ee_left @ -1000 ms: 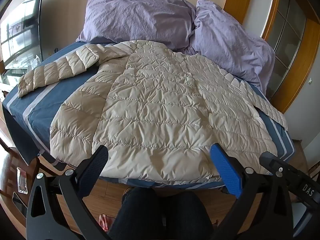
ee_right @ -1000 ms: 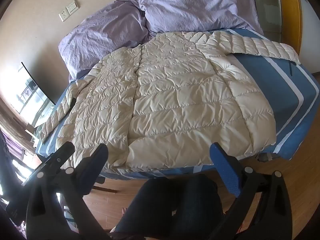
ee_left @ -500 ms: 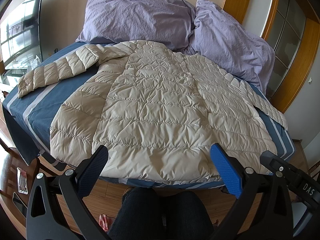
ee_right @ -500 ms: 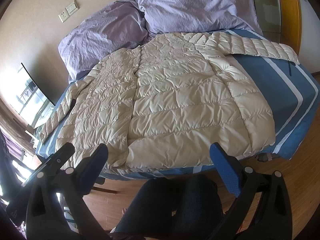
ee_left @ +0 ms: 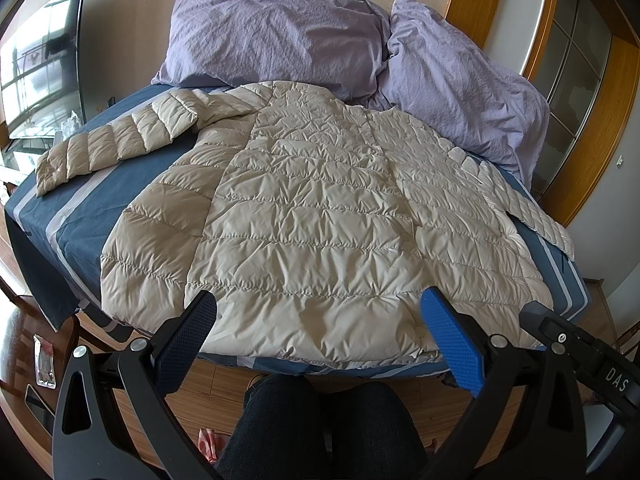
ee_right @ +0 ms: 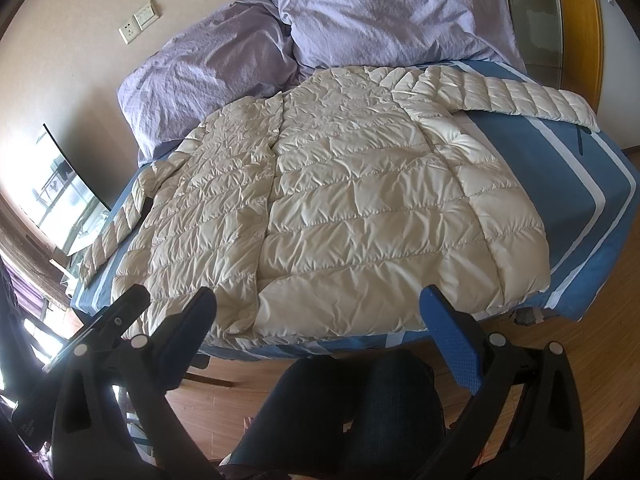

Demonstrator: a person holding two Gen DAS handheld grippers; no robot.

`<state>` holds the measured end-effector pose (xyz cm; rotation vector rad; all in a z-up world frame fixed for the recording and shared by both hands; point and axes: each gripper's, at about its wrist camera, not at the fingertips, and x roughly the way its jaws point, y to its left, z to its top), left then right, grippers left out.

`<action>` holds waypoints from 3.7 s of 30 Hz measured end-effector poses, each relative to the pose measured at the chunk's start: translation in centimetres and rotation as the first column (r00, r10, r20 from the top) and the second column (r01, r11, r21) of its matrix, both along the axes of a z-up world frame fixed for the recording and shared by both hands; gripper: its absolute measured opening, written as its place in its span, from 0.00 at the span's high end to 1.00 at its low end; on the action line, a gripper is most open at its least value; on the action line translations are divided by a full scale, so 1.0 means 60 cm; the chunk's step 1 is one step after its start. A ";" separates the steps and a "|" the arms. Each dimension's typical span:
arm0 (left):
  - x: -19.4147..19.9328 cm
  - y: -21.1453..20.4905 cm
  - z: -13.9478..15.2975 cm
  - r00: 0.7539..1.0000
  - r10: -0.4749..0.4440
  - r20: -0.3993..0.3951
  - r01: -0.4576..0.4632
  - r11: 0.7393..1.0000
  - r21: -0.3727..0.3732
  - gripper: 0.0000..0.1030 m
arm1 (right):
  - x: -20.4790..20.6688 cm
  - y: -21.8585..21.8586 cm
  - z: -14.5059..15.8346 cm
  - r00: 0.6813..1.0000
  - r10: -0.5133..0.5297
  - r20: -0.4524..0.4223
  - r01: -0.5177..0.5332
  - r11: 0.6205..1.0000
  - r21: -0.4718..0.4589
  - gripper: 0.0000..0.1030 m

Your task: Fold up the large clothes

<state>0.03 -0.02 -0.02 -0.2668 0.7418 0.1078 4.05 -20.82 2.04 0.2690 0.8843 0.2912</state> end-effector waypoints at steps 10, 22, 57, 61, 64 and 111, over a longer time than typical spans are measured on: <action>0.000 0.000 0.000 1.000 0.000 0.000 0.000 1.000 -0.001 0.01 | 0.000 0.000 0.001 1.000 0.000 0.001 0.000 1.000 -0.001 0.02; 0.000 0.000 0.000 1.000 -0.001 0.000 0.001 1.000 -0.001 0.01 | -0.001 -0.001 0.000 1.000 0.000 0.002 0.000 1.000 -0.001 0.02; 0.016 -0.006 0.003 1.000 -0.008 -0.007 0.008 1.000 -0.005 0.01 | 0.001 -0.009 0.004 1.000 -0.021 0.004 0.021 1.000 -0.007 0.02; 0.022 -0.003 0.001 1.000 0.003 -0.018 -0.003 1.000 0.000 0.01 | 0.014 -0.013 0.002 0.999 -0.036 0.008 0.036 0.999 -0.014 0.02; 0.039 0.003 -0.004 0.999 0.020 -0.026 -0.020 1.000 0.011 0.01 | 0.040 -0.030 0.003 0.997 -0.071 0.024 0.072 0.997 -0.016 0.02; 0.326 0.083 -0.095 0.981 0.101 -0.166 -0.068 0.980 0.189 0.01 | 0.500 -0.644 -0.145 0.657 -0.750 -0.075 0.710 0.649 -0.273 0.57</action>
